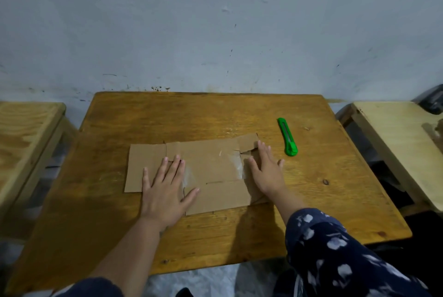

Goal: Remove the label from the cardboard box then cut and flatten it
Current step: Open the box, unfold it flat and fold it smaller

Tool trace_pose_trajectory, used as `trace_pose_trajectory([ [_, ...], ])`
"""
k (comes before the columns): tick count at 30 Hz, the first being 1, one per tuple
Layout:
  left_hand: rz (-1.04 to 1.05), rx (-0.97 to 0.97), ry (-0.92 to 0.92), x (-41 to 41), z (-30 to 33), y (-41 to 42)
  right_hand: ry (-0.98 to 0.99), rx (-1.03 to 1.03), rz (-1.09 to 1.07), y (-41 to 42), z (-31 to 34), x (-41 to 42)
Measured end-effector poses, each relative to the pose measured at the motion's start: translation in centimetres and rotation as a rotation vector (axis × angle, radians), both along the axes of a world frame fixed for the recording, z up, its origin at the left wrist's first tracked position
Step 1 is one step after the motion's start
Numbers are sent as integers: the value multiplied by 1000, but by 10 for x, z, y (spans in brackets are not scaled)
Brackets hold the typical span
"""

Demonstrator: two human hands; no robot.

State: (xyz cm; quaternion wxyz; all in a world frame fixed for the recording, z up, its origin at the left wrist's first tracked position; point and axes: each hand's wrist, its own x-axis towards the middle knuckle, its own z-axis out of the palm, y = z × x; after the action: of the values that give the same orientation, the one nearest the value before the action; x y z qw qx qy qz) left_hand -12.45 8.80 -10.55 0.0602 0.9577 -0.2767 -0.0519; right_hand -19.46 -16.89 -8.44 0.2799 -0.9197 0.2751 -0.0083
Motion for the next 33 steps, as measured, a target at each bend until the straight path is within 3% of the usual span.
trace_pose_trajectory([
  [5,-3,2,-15,0,-1,1,-219,174,-34,14,24,0],
  [11,3,4,-7,-1,2,0,-158,268,85,54,44,12],
  [16,0,12,-12,-2,3,0,-10,166,205,72,23,20],
  [24,5,14,-15,-1,0,0,134,-267,305,86,-8,22],
  [28,-10,-61,0,-1,2,4,120,-269,307,87,-9,24],
  [33,91,-302,-70,3,21,23,23,-107,242,81,3,24],
])
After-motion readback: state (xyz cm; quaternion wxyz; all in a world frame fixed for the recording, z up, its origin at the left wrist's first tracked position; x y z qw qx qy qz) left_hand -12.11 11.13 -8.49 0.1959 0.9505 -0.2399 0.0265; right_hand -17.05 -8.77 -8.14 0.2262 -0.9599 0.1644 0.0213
